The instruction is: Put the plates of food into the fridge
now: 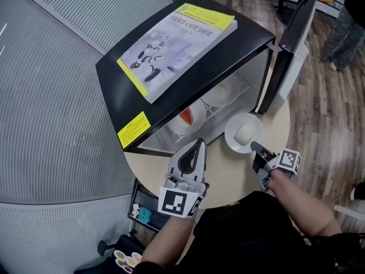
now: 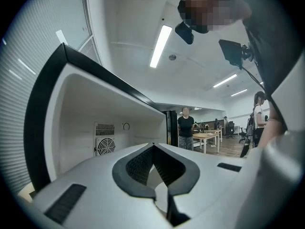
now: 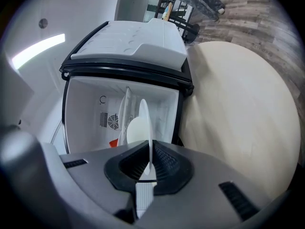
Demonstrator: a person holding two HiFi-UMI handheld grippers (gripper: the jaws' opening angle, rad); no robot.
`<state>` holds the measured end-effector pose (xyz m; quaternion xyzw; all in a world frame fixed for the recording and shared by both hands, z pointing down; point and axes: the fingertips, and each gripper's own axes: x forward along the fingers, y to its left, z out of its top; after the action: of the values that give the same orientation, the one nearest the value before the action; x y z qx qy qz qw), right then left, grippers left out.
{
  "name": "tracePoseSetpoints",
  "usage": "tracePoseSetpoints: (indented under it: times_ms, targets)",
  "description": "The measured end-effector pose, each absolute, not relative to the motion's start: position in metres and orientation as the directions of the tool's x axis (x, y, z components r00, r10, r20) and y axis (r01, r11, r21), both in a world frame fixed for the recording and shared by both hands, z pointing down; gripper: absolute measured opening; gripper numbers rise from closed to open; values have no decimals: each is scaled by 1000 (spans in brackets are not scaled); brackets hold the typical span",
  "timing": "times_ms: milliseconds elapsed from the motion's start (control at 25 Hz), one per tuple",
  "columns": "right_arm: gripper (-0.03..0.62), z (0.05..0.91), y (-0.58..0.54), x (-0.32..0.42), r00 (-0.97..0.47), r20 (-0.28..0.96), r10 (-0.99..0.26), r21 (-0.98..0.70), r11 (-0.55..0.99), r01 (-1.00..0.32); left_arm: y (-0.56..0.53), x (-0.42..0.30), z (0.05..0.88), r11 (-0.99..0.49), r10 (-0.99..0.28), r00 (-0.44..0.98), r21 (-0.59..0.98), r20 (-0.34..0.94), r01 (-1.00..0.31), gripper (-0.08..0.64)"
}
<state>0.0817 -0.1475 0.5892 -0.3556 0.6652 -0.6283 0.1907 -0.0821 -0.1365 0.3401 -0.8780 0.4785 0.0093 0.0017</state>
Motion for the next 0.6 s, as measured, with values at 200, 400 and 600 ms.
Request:
tracePoseSetpoints:
  times_ms: [200,400,600]
  targets:
    - [17,590,-167,83,-696,183,-694,-976,-42,-216,-150,-70,345,-531,-847,531,3,6,-847,2]
    - [17,597,-182,81,-717,190,-670,-975,-43,-219,-162,-67,348,-518,-855,518,-1,21,-855,2]
    - [17,605,-194,78,-726,207,-656,-972,-55,-227,-172,-69,353,-503,-864,503,11,25,-864,2]
